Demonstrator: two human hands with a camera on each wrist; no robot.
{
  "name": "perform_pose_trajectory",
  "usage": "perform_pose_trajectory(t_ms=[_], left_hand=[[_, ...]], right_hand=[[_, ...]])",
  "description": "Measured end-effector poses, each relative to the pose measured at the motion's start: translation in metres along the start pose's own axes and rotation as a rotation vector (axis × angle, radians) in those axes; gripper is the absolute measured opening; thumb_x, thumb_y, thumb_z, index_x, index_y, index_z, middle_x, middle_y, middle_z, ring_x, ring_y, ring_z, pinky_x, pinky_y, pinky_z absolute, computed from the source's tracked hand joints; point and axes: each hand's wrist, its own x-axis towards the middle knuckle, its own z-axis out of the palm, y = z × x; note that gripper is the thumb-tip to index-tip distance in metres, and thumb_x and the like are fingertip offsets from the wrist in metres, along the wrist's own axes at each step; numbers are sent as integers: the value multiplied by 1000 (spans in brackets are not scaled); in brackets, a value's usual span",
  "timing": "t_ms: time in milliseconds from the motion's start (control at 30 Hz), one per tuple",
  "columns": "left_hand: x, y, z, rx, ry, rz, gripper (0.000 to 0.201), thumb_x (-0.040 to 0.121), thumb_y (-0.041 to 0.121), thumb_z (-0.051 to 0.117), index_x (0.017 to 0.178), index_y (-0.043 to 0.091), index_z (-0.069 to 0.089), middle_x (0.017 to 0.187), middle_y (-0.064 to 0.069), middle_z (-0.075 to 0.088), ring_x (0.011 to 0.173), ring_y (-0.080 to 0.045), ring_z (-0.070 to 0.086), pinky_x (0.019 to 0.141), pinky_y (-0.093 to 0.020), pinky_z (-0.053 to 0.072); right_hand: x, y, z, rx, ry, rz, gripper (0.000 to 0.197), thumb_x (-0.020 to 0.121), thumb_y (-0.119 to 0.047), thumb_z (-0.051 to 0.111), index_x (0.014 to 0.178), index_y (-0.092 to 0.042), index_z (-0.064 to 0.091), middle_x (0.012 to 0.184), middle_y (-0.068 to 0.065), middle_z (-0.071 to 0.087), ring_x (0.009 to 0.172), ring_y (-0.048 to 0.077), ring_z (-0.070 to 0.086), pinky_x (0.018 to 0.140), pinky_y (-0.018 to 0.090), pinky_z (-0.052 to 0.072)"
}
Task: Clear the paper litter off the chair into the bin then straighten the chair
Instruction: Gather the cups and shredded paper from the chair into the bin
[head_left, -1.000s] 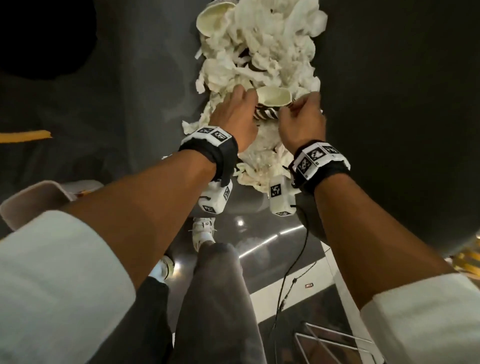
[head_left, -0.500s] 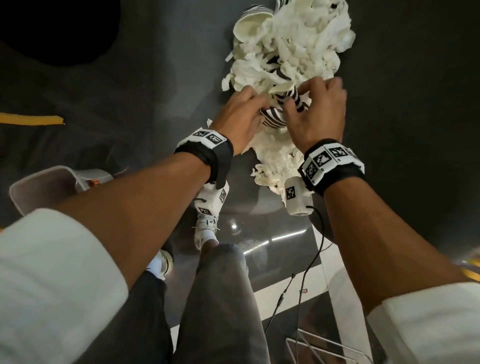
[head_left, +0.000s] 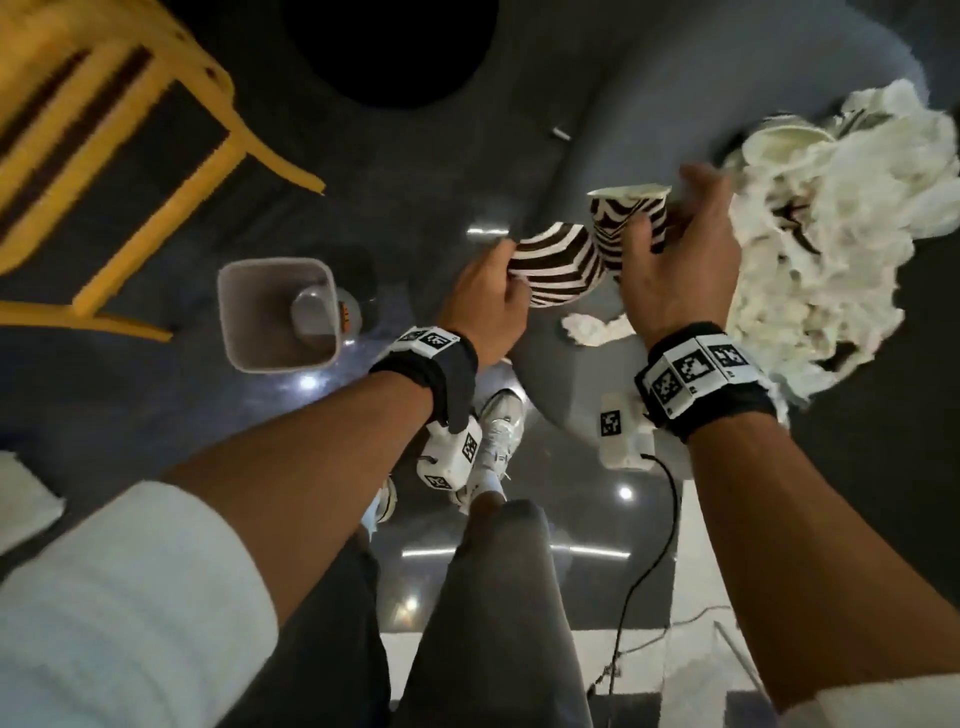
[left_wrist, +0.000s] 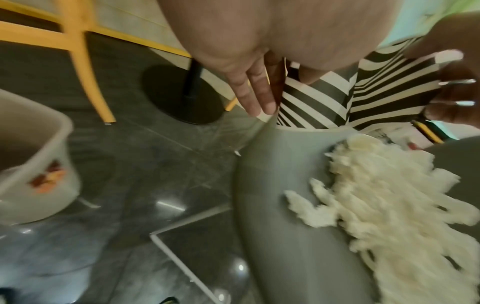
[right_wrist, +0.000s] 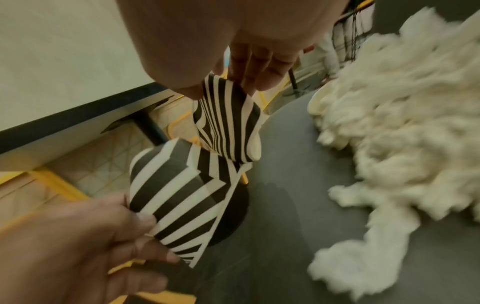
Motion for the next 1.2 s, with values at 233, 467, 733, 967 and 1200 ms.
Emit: perform_pose_trajectory(t_ms=[233, 467, 733, 967, 1200], left_hand=[[-32, -141, -116, 146, 280, -424, 26, 91, 18, 46, 114, 7, 54, 105, -20, 68, 102, -38, 62, 86, -39, 47], [-56, -259, -193, 215, 350, -696, 27, 93, 20, 48, 106, 0, 60, 112, -26, 66, 108, -43, 60, 86, -43, 47], [-55, -298, -209, 108, 142, -731, 31, 88, 21, 46, 92, -3, 66, 104, -27, 67, 101, -42, 62, 85, -42, 50], [-23, -224, -168, 78, 32, -627, 23, 90, 18, 49, 96, 6, 69, 101, -18, 72, 98, -36, 67, 93, -46, 53], [32, -70, -51, 173, -216, -347, 14, 82, 20, 54, 93, 25, 62, 99, -6, 72, 93, -27, 68, 88, -40, 56]], right_hand=[[-73, -67, 157, 136, -441, 111, 28, 88, -33, 63, 113, -22, 57, 79, -15, 60, 70, 2, 57, 75, 22, 45], [-136, -99, 289, 94, -783, 251, 45, 84, -44, 65, 120, -21, 53, 107, -3, 67, 101, 18, 66, 90, 28, 50], [-151, -82, 336, -38, -1111, 154, 53, 55, -58, 62, 96, -24, 68, 101, 7, 74, 97, 30, 70, 92, 49, 56], [-95, -22, 229, 22, -906, 250, 30, 55, -55, 52, 80, -47, 65, 93, 0, 75, 92, 26, 72, 89, 48, 57], [-17, 75, 90, -11, -577, 338, 39, 65, -54, 44, 91, -31, 63, 93, 5, 75, 91, 30, 72, 88, 48, 56]])
